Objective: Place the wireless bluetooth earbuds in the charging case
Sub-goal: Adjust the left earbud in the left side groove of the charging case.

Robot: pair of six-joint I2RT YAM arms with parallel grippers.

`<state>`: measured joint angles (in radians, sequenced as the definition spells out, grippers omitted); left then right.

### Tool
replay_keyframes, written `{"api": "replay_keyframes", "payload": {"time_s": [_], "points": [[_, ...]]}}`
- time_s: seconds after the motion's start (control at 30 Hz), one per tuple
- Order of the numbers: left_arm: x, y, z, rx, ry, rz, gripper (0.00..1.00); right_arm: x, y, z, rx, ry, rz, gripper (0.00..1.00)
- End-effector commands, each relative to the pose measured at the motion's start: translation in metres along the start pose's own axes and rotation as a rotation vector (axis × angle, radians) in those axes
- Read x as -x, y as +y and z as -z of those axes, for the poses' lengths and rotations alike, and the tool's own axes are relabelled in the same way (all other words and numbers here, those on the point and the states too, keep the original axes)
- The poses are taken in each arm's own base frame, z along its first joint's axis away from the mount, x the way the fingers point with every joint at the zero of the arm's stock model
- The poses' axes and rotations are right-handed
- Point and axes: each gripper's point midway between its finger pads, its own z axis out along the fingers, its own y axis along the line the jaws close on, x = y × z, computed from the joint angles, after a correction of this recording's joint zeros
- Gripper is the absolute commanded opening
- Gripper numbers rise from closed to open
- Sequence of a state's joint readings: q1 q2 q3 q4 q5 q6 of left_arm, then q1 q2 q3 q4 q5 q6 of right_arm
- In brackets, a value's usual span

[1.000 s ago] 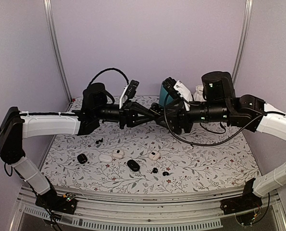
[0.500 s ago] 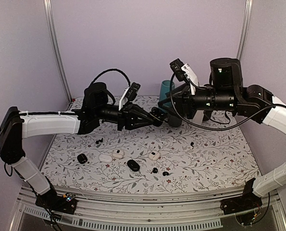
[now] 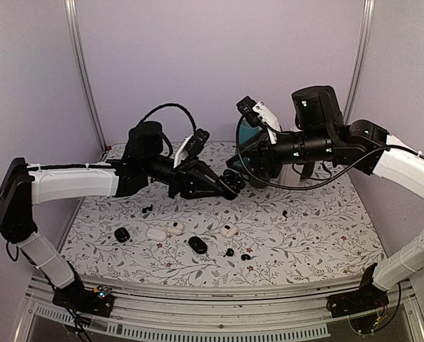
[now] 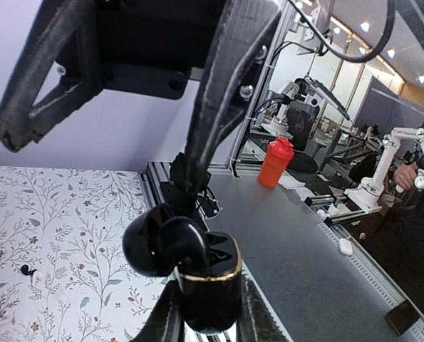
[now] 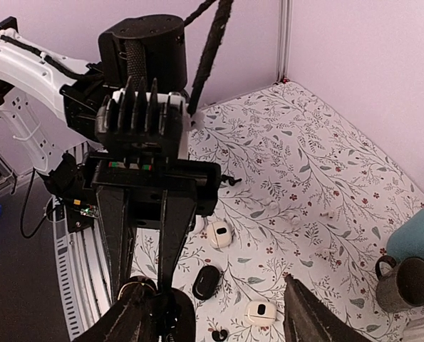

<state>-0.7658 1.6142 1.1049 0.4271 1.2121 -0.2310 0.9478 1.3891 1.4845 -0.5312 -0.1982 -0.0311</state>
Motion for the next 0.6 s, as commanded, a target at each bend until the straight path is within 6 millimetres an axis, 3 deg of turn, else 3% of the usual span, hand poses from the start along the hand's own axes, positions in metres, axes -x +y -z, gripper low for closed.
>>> {"api": "replay_keyframes", "payload": {"time_s": [0.0,0.57], "points": [[0.014,-0.018,-0.002,-0.045,0.004,-0.062,0.0,0.006,0.01,0.0,0.066,0.001,0.031,0.64],[0.012,-0.033,-0.006,-0.098,0.019,-0.077,0.0,-0.012,0.012,-0.012,0.1,0.079,0.088,0.65]]}}
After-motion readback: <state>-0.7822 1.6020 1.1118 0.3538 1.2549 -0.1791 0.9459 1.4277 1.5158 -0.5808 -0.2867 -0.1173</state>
